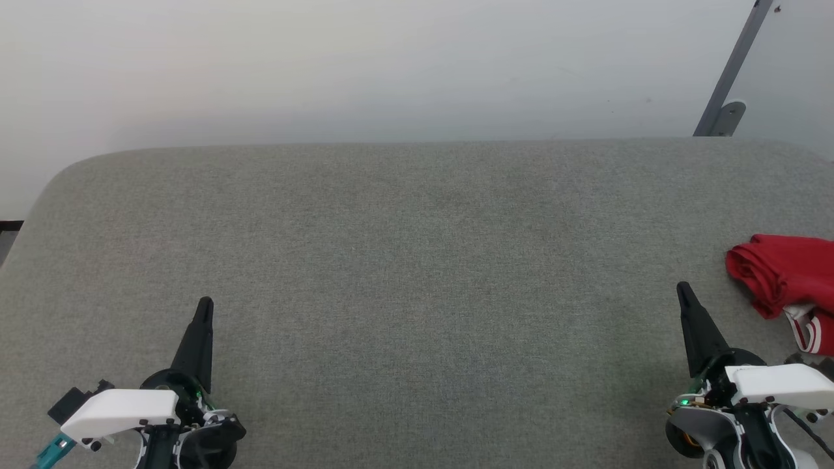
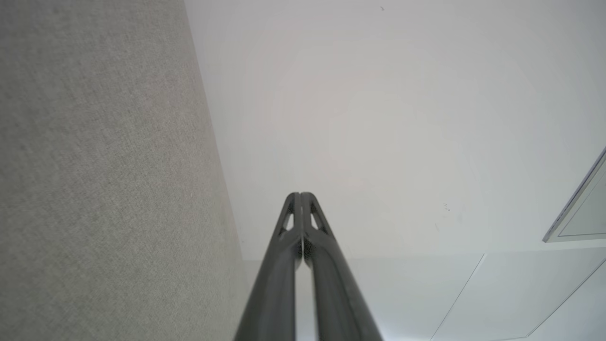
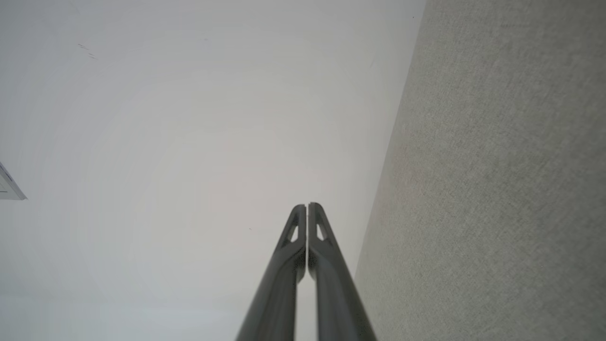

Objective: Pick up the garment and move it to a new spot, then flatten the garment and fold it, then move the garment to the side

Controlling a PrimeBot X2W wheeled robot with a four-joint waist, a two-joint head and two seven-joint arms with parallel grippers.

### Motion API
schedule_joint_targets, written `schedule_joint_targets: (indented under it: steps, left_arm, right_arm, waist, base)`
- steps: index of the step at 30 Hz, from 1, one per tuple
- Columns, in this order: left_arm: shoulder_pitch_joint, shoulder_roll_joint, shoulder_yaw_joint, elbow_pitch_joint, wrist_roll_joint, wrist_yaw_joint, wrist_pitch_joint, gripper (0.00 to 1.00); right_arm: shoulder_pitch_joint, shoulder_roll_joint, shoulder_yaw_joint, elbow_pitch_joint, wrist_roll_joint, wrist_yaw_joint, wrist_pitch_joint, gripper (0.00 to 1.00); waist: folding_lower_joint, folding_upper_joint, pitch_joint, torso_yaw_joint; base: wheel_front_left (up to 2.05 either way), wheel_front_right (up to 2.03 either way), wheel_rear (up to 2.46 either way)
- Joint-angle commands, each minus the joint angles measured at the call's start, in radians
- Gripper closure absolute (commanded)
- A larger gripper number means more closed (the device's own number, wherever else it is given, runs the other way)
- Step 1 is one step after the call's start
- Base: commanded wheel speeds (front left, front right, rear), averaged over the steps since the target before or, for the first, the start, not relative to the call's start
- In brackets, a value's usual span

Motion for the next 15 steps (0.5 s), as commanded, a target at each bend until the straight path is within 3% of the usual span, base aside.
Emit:
schedule_joint_targets:
  steps: [1, 15]
  left_arm:
    - [-0.013, -0.003, 0.004, 0.0, 0.001, -0.003, 0.003, 1.0]
    - [-0.013, -0.004, 0.007, 0.0, 0.004, -0.003, 0.005, 1.0]
  right_arm:
    - [-0.005, 0.002, 0.001, 0.0, 0.004, 0.0, 0.002, 1.0]
    - [-0.005, 0.002, 0.001, 0.0, 0.004, 0.0, 0.001, 1.0]
  waist:
    - [0.0, 0.0, 0.0, 0.0]
    - [0.0, 0.0, 0.0, 0.0]
  base:
    - [0.0, 0.0, 0.0]
    - [0.0, 0.0, 0.0]
